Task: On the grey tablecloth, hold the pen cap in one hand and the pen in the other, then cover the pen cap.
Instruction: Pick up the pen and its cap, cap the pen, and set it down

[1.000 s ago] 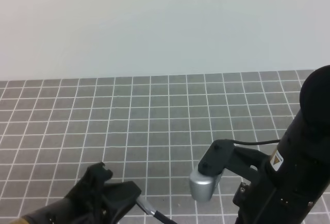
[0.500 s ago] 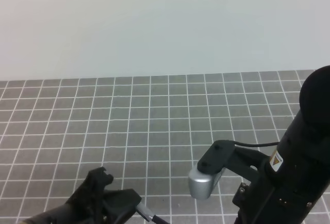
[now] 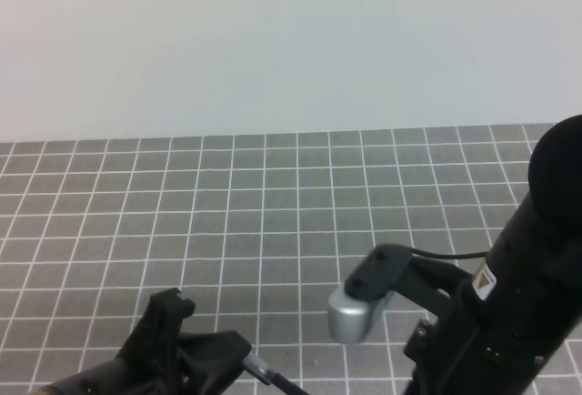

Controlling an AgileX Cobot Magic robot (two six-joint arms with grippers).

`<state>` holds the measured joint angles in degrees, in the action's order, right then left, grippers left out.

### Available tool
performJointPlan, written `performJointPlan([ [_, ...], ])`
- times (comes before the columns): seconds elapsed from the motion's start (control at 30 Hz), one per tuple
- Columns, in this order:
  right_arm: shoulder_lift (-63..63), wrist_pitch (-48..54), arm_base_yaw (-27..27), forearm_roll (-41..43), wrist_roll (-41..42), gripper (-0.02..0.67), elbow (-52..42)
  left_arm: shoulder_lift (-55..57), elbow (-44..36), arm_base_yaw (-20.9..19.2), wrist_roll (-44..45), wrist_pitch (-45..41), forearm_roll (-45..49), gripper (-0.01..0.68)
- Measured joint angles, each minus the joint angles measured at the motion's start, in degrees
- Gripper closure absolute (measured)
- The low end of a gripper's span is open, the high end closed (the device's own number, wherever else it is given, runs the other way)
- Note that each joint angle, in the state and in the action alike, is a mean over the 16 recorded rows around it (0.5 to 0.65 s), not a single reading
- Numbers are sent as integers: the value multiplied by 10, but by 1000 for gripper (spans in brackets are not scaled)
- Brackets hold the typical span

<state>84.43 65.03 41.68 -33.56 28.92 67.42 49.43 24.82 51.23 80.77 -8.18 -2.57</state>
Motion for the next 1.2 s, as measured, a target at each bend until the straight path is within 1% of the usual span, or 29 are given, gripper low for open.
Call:
performJointPlan([
  [0.27, 0, -20, 0, -8, -1, 652, 0, 0, 0, 4, 6, 5, -7, 599],
  [0.77, 27, -34, 0, -15, 2, 652, 0, 17, 0, 43, 15, 4, -8, 601],
  [0.97, 38, -27, 0, -17, 5, 652, 0, 31, 0, 47, 3, 3, -7, 601],
  [1.1, 40, -19, 0, -15, 7, 652, 0, 37, 0, 48, -15, 5, -10, 587],
  [1.2, 40, -13, 0, -11, 8, 652, 0, 39, 0, 49, -33, 8, -11, 556],
])
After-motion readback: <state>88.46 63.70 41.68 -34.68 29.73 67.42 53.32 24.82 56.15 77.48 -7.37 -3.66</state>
